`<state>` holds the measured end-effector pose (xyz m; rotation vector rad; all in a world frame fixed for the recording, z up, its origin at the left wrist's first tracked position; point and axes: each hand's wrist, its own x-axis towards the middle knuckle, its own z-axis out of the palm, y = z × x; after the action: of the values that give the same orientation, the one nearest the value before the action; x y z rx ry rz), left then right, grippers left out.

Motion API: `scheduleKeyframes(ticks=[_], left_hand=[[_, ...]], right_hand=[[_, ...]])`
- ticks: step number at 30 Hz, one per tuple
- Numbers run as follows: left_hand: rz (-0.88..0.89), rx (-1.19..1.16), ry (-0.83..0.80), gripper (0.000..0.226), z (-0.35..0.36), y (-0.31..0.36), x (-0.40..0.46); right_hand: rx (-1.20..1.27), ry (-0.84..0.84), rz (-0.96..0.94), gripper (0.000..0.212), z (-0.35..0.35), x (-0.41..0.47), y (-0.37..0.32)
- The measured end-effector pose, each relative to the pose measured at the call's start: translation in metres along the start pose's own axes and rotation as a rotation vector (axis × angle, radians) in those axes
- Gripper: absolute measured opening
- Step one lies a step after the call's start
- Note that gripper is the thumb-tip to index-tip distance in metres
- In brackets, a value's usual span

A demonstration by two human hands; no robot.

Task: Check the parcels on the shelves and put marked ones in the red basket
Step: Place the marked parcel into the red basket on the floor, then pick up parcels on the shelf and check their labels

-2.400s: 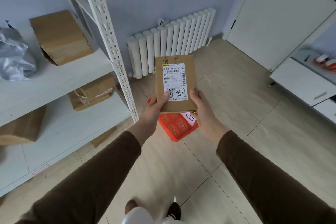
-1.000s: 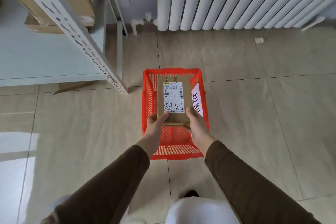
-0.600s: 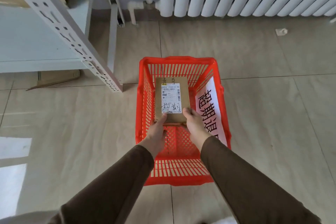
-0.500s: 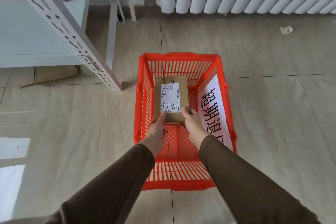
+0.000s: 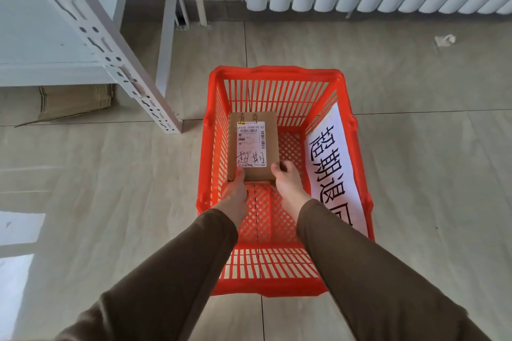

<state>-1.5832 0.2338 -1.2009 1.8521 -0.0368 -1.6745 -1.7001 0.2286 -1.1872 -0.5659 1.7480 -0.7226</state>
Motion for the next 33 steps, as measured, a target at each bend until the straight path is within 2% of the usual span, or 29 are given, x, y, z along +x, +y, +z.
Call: scheduleKeyframes(ticks=[3, 7, 9, 12, 14, 17, 18, 21, 27, 29, 33], left_hand=[[0.008, 0.043, -0.011, 0.053, 0.0, 0.003, -0.005], [-0.011, 0.088, -0.005, 0.032, -0.004, 0.005, -0.012], [-0.049, 0.096, -0.041, 0.036, -0.006, 0.004, -0.02], [-0.058, 0.118, -0.066, 0.026, -0.01, 0.015, -0.055], [-0.042, 0.118, -0.124, 0.04, -0.012, 0.03, -0.082], [0.049, 0.134, -0.211, 0.053, -0.022, 0.065, -0.138], [0.081, 0.142, -0.235, 0.05, -0.025, 0.079, -0.159], [0.146, 0.143, -0.28, 0.036, -0.034, 0.135, -0.237], [0.344, 0.099, -0.283, 0.023, -0.073, 0.262, -0.414], [0.43, 0.073, -0.259, 0.044, -0.095, 0.302, -0.476], [0.6, 0.024, -0.255, 0.044, -0.143, 0.375, -0.59]], right_hand=[[-0.019, -0.027, 0.024, 0.035, -0.003, 0.001, 0.006], [-0.063, -0.093, 0.072, 0.035, -0.007, 0.0, 0.005], [-0.086, -0.119, 0.069, 0.037, -0.01, -0.009, 0.0], [-0.099, -0.145, 0.065, 0.038, -0.018, -0.049, -0.027], [-0.085, -0.135, 0.05, 0.037, -0.023, -0.08, -0.055], [-0.078, -0.101, 0.035, 0.051, -0.026, -0.127, -0.105], [-0.057, -0.107, 0.027, 0.053, -0.027, -0.147, -0.125], [-0.054, -0.116, -0.066, 0.041, -0.029, -0.209, -0.196], [-0.121, -0.149, -0.283, 0.046, -0.031, -0.354, -0.359], [-0.113, -0.202, -0.355, 0.045, -0.031, -0.405, -0.414], [-0.136, -0.313, -0.494, 0.041, -0.021, -0.505, -0.513]])
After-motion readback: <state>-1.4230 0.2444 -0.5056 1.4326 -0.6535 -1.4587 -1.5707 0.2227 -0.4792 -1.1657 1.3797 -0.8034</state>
